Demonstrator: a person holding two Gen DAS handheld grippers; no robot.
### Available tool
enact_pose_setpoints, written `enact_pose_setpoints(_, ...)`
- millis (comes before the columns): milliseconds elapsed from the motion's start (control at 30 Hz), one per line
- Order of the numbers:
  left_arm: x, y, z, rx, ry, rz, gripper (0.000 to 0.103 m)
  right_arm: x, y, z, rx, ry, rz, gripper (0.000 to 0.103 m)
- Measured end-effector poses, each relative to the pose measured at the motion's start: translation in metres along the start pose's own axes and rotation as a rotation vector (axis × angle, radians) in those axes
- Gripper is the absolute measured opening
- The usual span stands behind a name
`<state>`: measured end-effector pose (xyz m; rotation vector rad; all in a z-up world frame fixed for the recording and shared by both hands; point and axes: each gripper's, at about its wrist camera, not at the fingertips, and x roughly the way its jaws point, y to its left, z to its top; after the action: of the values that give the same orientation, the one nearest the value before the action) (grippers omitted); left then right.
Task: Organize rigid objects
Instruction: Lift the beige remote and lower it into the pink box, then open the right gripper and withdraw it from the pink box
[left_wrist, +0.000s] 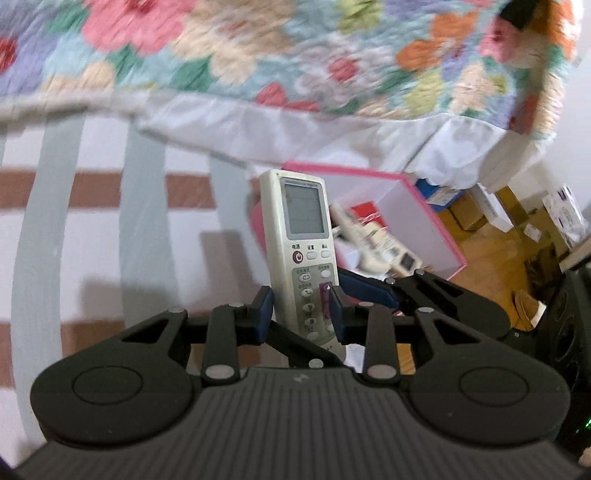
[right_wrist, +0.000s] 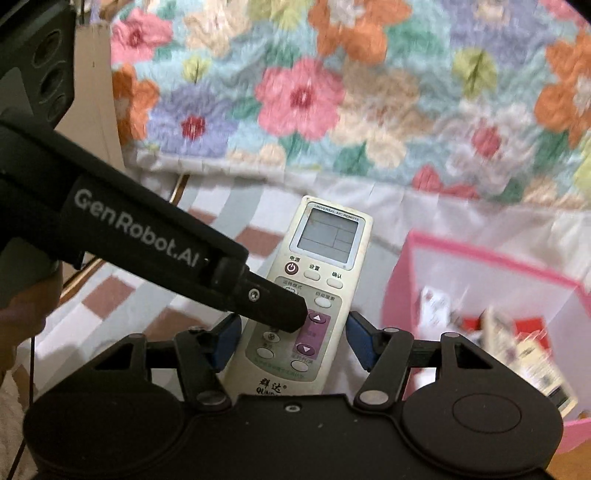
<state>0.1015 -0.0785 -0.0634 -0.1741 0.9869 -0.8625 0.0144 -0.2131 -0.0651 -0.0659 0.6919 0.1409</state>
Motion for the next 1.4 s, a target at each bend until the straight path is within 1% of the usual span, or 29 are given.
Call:
enact_pose_setpoints(67, -0.002, -0.015, 0.010, 0.031, -0.006, -0.009, 0.031, -0.007, -0.012, 0.008, 0.011, -0.017, -0.008, 0.068)
enact_pose_setpoints(167, 0.002, -0.033, 0.026, 0.048, -0.006, -0.035, 0.030, -0.018, -0.035, 0.019, 0.051, -0.038, -0.026, 0.068)
enact_pose_setpoints(233, 0.010, -0.046, 0.036, 0.079, -0.003, -0.050, 0.028, -0.022, -0.052, 0.022, 0.078, -0.044, -0.033, 0.067)
enact_pose_setpoints(300, 0.021, -0.058, 0.044, 0.092, 0.018, -0.053, 0.028, -0.023, -0.067, 0.026, 0.093, -0.039, -0.033, 0.067)
enact_pose_setpoints(467, 0.064, -0.072, 0.061, 0.052, 0.098, -0.070, 0.029, -0.016, -0.102, 0.027, 0.080, 0.020, -0.048, 0.066)
enact_pose_setpoints(600, 0.099, -0.074, 0.063, 0.023, 0.150, -0.064, 0.029, -0.001, -0.129, 0.020, 0.136, 0.088, -0.037, 0.066)
enact_pose_setpoints(700, 0.118, -0.074, 0.060, 0.001, 0.180, -0.047, 0.029, 0.007, -0.136, 0.011, 0.149, 0.119, -0.034, 0.066)
enact_pose_setpoints(833, 0.131, -0.076, 0.054, 0.008, 0.197, 0.004, 0.028, 0.021, -0.143, 0.002, 0.166, 0.150, -0.003, 0.066)
enact_pose_setpoints(967, 0.128, -0.079, 0.049, 0.036, 0.168, 0.042, 0.030, 0.030, -0.147, -0.006, 0.212, 0.161, 0.020, 0.066)
enact_pose_setpoints(1033, 0.121, -0.078, 0.048, 0.034, 0.146, 0.029, 0.032, 0.032, -0.148, -0.010, 0.250, 0.159, 0.063, 0.068)
enact_pose_setpoints(1100, 0.111, -0.074, 0.047, 0.010, 0.116, 0.021, 0.032, 0.034, -0.147, -0.013, 0.285, 0.168, 0.117, 0.064)
enact_pose_setpoints(1133, 0.106, -0.071, 0.045, -0.005, 0.099, 0.021, 0.032, 0.033, -0.146, -0.015, 0.294, 0.160, 0.129, 0.064)
enact_pose_setpoints(1167, 0.102, -0.069, 0.043, -0.012, 0.087, 0.022, 0.032, 0.033, -0.145, -0.016, 0.296, 0.150, 0.133, 0.064)
enact_pose_setpoints(1267, 0.089, -0.070, 0.041, -0.006, 0.078, 0.048, 0.032, 0.027, -0.144, -0.016, 0.312, 0.134, 0.106, 0.064)
enact_pose_setpoints(1400, 0.069, -0.077, 0.038, 0.009, 0.065, 0.088, 0.032, 0.000, -0.141, -0.016, 0.322, 0.090, 0.082, 0.064)
